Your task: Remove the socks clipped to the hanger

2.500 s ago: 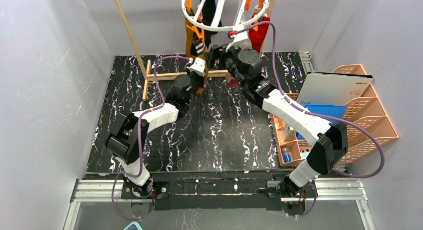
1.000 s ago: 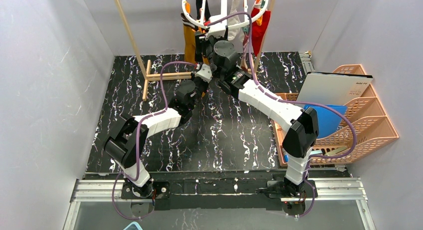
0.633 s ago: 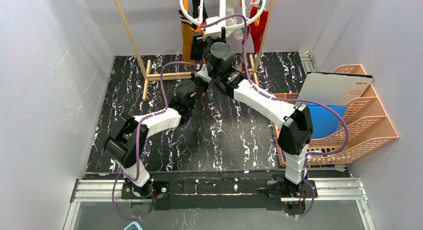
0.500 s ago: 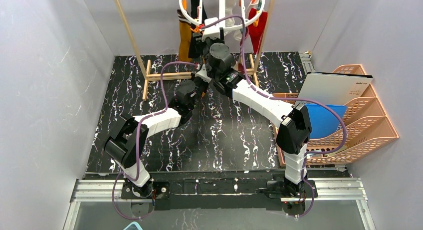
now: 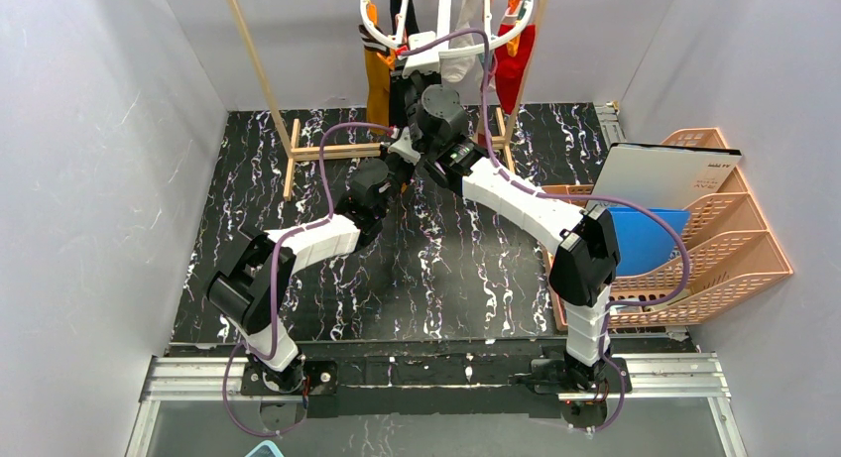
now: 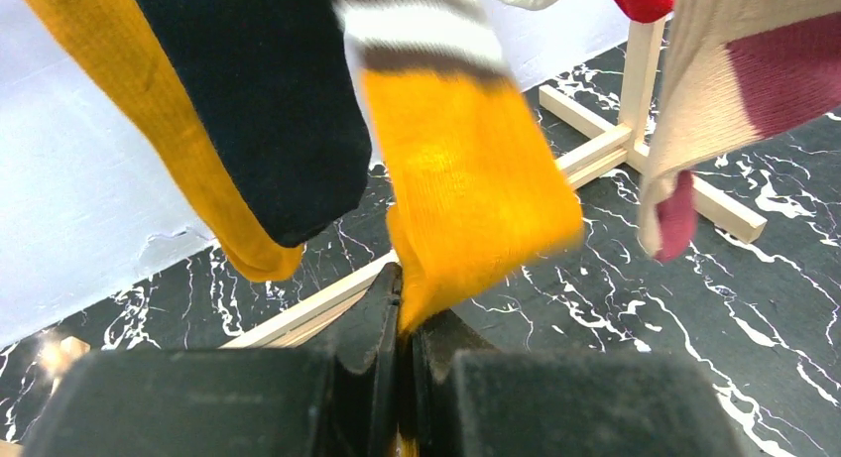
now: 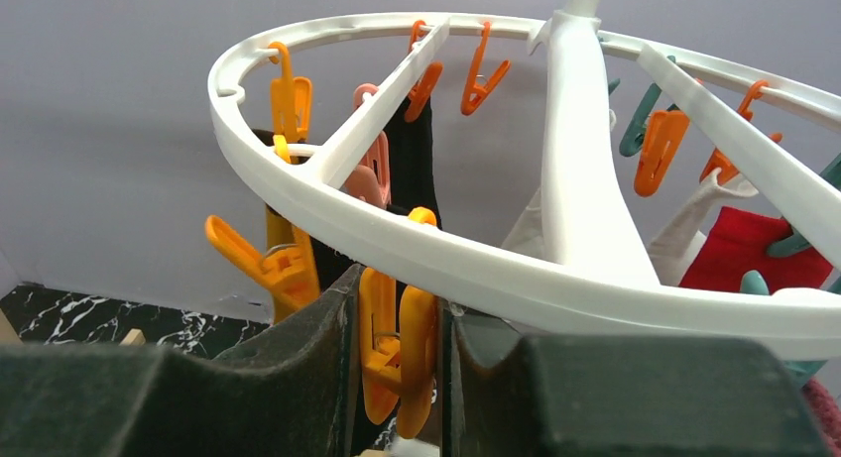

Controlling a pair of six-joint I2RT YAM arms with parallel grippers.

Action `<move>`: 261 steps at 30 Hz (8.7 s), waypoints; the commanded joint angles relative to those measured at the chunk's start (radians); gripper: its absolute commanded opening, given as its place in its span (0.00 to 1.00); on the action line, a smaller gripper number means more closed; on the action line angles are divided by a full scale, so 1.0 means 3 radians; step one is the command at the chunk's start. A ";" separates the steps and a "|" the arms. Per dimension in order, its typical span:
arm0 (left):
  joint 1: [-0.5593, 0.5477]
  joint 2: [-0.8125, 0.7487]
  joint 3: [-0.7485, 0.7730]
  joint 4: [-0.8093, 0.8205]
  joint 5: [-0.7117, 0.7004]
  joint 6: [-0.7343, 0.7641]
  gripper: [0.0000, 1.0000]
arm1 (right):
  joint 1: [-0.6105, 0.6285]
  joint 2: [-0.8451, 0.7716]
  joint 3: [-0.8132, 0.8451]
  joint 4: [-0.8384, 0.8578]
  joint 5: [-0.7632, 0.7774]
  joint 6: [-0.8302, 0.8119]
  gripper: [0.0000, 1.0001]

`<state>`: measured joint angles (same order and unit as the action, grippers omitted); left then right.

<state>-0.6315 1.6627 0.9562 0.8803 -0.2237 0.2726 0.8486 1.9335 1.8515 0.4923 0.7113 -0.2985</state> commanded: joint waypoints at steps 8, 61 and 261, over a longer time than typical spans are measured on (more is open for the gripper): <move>-0.0017 -0.0098 -0.0082 0.0006 -0.0159 0.0018 0.00 | -0.0027 -0.0135 0.0080 0.0192 -0.0037 -0.0051 0.01; 0.0207 -0.0186 0.0378 -0.1804 0.1046 0.0120 0.97 | -0.0336 -0.1714 -0.1409 0.0062 -0.0671 0.0408 0.99; -0.0712 0.0539 0.0596 -0.0122 -0.0088 0.0288 0.00 | -0.1013 -0.1027 -0.1021 -0.0196 -0.0775 0.1783 0.90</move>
<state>-0.8284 1.8122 1.1137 0.8597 -0.2409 0.3565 0.5457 1.6463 1.5352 0.3130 0.3737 0.2214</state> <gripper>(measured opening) 0.013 0.914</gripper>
